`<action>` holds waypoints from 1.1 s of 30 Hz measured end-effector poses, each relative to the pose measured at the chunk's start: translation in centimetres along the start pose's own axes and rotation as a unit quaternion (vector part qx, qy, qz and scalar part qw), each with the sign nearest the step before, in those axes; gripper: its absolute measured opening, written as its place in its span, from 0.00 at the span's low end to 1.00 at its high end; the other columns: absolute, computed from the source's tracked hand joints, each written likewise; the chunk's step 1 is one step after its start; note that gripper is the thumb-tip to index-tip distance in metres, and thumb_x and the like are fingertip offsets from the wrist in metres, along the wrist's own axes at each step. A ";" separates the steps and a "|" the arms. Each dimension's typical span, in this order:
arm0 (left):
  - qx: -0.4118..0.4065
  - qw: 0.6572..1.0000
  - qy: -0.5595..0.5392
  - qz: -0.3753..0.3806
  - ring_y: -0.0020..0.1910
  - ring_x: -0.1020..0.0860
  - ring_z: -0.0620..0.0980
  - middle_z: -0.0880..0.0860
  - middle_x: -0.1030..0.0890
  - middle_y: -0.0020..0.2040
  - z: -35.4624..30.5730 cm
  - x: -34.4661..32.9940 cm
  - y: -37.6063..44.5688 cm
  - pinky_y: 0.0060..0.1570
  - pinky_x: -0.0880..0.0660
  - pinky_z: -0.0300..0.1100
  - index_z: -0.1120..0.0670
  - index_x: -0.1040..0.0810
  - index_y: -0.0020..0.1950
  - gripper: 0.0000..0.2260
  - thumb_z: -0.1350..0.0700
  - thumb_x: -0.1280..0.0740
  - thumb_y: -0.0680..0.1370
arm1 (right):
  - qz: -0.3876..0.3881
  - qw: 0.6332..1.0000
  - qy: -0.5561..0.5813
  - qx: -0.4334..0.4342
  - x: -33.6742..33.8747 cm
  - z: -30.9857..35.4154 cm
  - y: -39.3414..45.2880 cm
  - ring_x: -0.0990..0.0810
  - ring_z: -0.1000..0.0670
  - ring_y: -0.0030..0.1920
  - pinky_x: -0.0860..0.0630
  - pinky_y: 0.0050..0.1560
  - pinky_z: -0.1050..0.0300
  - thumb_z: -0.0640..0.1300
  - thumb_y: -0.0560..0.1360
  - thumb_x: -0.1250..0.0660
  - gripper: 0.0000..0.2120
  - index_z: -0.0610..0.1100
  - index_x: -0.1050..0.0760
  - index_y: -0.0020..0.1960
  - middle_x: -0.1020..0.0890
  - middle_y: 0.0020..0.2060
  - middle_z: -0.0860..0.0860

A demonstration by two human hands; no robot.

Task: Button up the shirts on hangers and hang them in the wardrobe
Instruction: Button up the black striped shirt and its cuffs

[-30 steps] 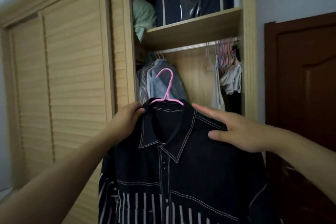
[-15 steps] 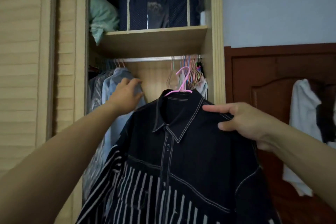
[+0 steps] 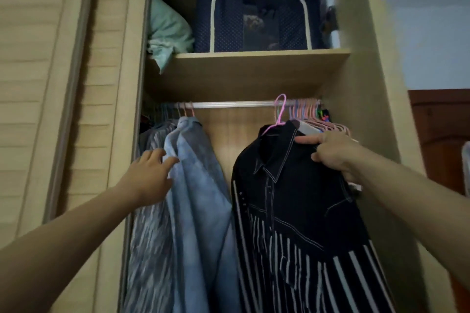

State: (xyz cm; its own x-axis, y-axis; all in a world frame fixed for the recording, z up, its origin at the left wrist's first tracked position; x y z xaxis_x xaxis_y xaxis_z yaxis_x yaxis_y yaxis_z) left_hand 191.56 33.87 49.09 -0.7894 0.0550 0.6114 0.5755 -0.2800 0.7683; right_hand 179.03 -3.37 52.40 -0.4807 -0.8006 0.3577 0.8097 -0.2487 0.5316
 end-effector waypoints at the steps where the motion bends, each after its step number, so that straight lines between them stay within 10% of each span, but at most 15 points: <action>1: -0.003 1.000 0.012 -0.011 0.65 0.28 0.67 0.62 0.27 0.68 1.3 -0.9 0.7 0.58 0.25 0.59 0.49 0.27 0.73 0.27 0.45 0.30 0.75 | -0.009 1.000 0.002 -0.002 -0.8 0.4 1.8 0.18 0.46 0.48 0.21 0.31 0.61 0.25 0.79 0.44 0.28 0.52 0.20 0.65 0.18 0.50 0.48; 9: 0.013 0.986 0.113 -0.118 0.77 0.36 0.64 0.63 0.30 0.75 7.2 -4.9 4.4 0.72 0.47 0.70 0.49 0.27 0.75 0.28 0.38 0.46 0.79 | -0.004 0.998 0.045 0.045 -7.2 5.2 15.6 0.19 0.47 0.42 0.21 0.34 0.58 0.25 0.80 0.46 0.27 0.52 0.21 0.64 0.19 0.45 0.46; 16: 0.000 0.980 0.118 -0.158 0.80 0.41 0.62 0.64 0.30 0.75 8.7 -6.5 4.9 0.70 0.42 0.70 0.51 0.27 0.76 0.29 0.38 0.46 0.79 | 0.044 0.987 0.151 0.034 -12.0 3.4 24.7 0.15 0.42 0.53 0.18 0.57 0.45 0.35 0.73 0.26 0.24 0.46 0.21 0.68 0.14 0.54 0.42; 33: -0.027 0.961 0.113 -0.249 0.81 0.42 0.60 0.62 0.28 0.74 9.8 -7.4 4.8 0.72 0.43 0.69 0.51 0.24 0.74 0.27 0.41 0.45 0.80 | 0.062 0.987 -0.144 0.020 -18.2 2.2 26.7 0.26 0.40 0.70 0.27 0.70 0.47 0.30 0.77 0.33 0.24 0.43 0.25 0.71 0.25 0.71 0.41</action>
State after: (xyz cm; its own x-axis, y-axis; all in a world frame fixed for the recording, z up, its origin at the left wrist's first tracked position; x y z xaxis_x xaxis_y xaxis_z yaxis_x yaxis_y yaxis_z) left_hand 202.28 41.46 50.11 -0.9941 -0.0134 0.1077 0.1062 -0.3223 0.9406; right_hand 208.68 5.78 61.83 -0.4595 -0.6338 0.6222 0.8571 -0.1329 0.4976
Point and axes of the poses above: each hand's wrist, its own y-axis towards the middle knuckle, its own x-axis out of the back of the hand, z = x × y, the point moved 6 cm from there along y, towards the middle knuckle
